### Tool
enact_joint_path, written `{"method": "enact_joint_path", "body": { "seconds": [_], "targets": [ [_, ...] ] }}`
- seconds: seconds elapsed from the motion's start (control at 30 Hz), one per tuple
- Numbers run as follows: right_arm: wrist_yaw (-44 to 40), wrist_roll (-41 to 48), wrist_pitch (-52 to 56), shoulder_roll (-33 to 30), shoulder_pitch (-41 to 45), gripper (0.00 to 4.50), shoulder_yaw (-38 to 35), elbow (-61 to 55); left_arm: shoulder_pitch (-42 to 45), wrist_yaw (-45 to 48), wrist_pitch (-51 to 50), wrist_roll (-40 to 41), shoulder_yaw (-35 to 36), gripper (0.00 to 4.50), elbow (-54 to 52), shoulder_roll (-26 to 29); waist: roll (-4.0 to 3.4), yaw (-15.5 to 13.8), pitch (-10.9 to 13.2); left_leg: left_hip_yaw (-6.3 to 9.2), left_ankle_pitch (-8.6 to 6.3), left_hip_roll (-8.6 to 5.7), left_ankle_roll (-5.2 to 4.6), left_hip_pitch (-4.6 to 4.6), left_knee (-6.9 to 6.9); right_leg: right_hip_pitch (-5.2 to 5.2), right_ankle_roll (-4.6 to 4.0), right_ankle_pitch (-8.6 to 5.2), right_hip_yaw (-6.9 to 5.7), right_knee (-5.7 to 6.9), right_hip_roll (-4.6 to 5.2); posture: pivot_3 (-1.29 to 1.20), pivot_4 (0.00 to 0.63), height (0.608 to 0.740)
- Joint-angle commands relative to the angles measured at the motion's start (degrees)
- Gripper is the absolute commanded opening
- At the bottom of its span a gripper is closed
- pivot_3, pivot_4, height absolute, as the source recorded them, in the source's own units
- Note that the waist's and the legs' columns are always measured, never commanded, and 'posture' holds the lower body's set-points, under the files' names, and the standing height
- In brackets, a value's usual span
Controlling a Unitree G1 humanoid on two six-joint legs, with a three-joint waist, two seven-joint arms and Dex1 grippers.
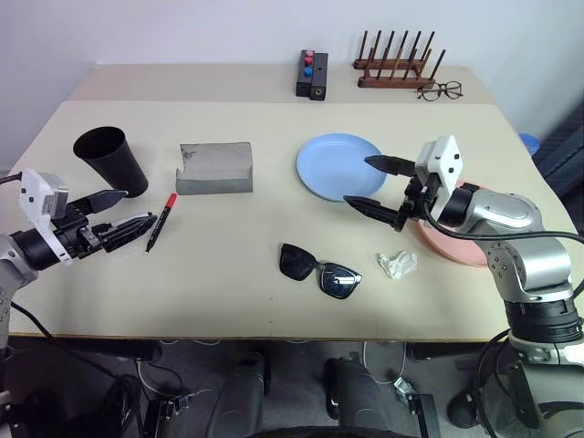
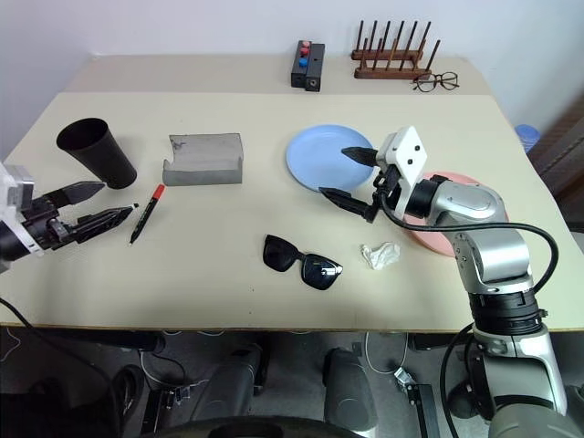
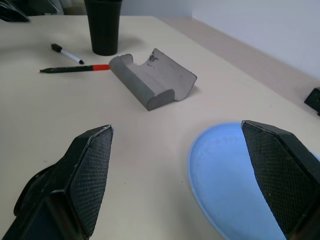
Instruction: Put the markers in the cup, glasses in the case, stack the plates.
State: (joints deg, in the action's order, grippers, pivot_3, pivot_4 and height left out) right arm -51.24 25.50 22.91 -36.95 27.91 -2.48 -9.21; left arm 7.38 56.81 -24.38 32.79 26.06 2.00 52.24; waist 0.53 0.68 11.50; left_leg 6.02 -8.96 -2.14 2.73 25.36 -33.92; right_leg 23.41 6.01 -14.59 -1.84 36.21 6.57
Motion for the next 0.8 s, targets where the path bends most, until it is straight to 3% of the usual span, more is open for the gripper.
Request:
{"method": "enact_joint_path", "body": {
  "seconds": [0.03, 0.37, 0.53, 0.8],
  "targets": [
    [0.8, 0.3, -1.2, 1.5, 1.5, 4.18, -0.5, -0.7, 0.6, 0.0, 3.2, -2.0, 2.5, 4.50, 0.9, 2.1, 0.00, 0.1, 0.0, 0.00, 0.00, 0.01, 0.00, 0.00, 0.00, 0.01, 0.00, 0.00, 0.00, 0.01, -0.01, 0.00, 0.150, 0.740],
    [0.1, -0.8, -3.0, 3.3, 1.1, 4.18, 0.7, 1.1, -3.4, -2.5, 3.1, -4.7, 5.1, 4.50, -1.0, 3.8, -0.02, 0.3, 0.0, 0.00, 0.00, 0.02, 0.00, -0.01, 0.04, 0.04, 0.00, 0.00, 0.01, 0.02, -0.02, 0.00, 0.150, 0.740],
    [-1.6, 0.2, -0.6, 2.2, 1.2, 4.18, 1.8, -0.6, -3.4, -4.2, 6.5, -9.8, 4.8, 4.50, 7.6, 5.8, -0.01, 0.2, 0.0, 0.00, 0.00, 0.02, 0.00, -0.02, 0.04, 0.04, 0.00, 0.00, 0.00, 0.03, -0.03, 0.00, 0.150, 0.740],
    [-0.8, -0.2, 0.1, 2.2, 0.6, 4.18, 1.1, -1.5, 6.8, -2.3, 16.9, -13.8, -0.9, 4.50, 27.0, 4.4, 0.00, 0.0, 0.0, -0.01, 0.01, -0.01, 0.01, -0.01, 0.02, 0.03, 0.06, 0.04, -0.01, 0.04, -0.02, 0.00, 0.150, 0.740]
  ]
}}
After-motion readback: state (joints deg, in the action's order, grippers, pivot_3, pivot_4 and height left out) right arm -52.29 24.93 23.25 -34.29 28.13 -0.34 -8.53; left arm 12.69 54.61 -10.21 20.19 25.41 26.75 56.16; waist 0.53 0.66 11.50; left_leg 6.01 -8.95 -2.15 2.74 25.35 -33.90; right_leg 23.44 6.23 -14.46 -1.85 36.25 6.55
